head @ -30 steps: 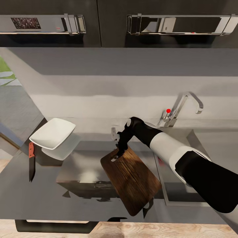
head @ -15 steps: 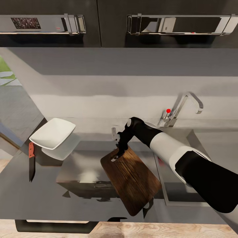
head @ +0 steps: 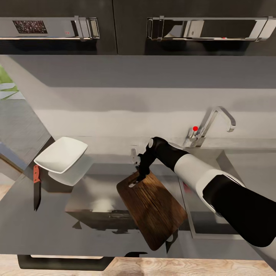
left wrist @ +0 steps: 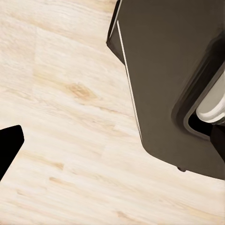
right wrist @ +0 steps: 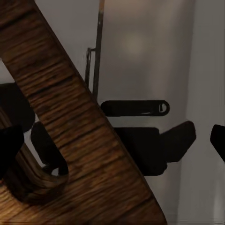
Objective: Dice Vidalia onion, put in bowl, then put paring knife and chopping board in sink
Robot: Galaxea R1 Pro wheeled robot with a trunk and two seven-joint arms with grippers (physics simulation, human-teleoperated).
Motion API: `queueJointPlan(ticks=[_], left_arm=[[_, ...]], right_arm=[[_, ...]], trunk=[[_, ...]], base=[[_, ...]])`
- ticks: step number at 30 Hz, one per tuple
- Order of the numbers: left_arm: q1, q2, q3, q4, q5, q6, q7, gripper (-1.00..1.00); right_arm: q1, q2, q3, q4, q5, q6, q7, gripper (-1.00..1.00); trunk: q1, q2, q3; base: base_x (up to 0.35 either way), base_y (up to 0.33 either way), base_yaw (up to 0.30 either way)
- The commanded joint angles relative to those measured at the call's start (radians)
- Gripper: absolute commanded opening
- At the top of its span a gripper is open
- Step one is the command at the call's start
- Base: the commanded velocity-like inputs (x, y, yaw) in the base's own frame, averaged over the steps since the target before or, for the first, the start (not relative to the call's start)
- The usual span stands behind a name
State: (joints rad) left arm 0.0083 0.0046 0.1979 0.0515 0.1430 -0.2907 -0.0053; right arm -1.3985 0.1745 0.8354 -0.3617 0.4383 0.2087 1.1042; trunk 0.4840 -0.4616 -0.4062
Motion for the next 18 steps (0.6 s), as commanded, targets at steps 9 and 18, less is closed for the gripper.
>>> queueJointPlan(ticks=[9,18], left_arm=[[-0.001,-0.001,0.000,0.002,0.006,-0.005,-0.001,1.00],[-0.001,-0.001,0.000,0.002,0.006,-0.005,-0.001,1.00]], right_arm=[[-0.001,0.000,0.001,0.027,0.002,-0.008,-0.010,1.00],[-0.001,0.000,0.001,0.075,0.002,-0.053,-0.018,1.00]], trunk=[[0.000,-0.001,-0.001],[0.000,-0.001,-0.001]], base=[[0.000,0.000,0.000],[0.000,0.000,0.000]])
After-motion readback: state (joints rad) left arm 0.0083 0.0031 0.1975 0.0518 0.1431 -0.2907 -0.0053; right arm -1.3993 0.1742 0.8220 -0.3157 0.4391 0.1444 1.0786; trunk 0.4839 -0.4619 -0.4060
